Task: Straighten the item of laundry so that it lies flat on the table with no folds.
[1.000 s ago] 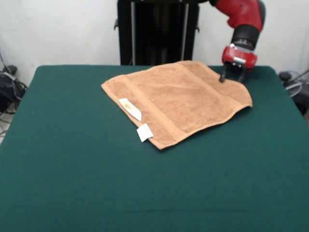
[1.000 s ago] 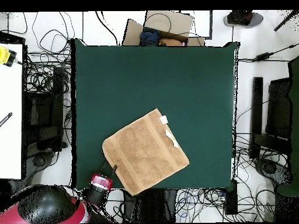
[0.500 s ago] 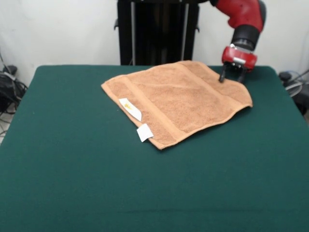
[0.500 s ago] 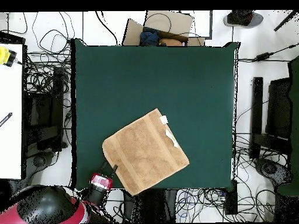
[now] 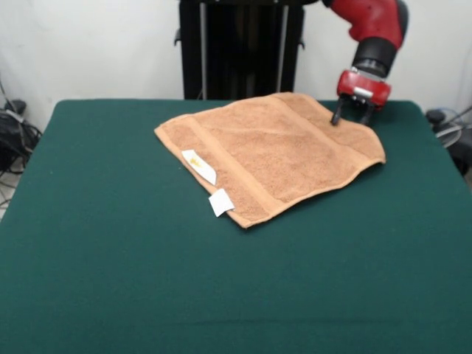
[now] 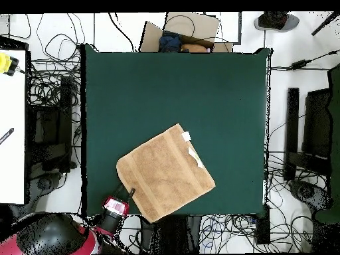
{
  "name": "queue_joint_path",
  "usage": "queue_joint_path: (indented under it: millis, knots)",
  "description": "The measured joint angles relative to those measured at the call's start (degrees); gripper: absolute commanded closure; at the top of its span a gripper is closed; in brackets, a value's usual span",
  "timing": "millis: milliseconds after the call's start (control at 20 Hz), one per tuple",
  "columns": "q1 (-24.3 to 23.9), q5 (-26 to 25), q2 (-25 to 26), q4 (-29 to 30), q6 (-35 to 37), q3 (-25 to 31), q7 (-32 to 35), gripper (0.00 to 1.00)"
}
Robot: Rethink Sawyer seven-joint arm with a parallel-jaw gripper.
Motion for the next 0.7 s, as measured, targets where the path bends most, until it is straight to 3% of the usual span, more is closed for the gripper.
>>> queue_joint_path:
  millis: [700]
  knots:
    - [0.0, 0.2, -1.1, 0.4, 2.2, 0.0, 0.0, 0.00]
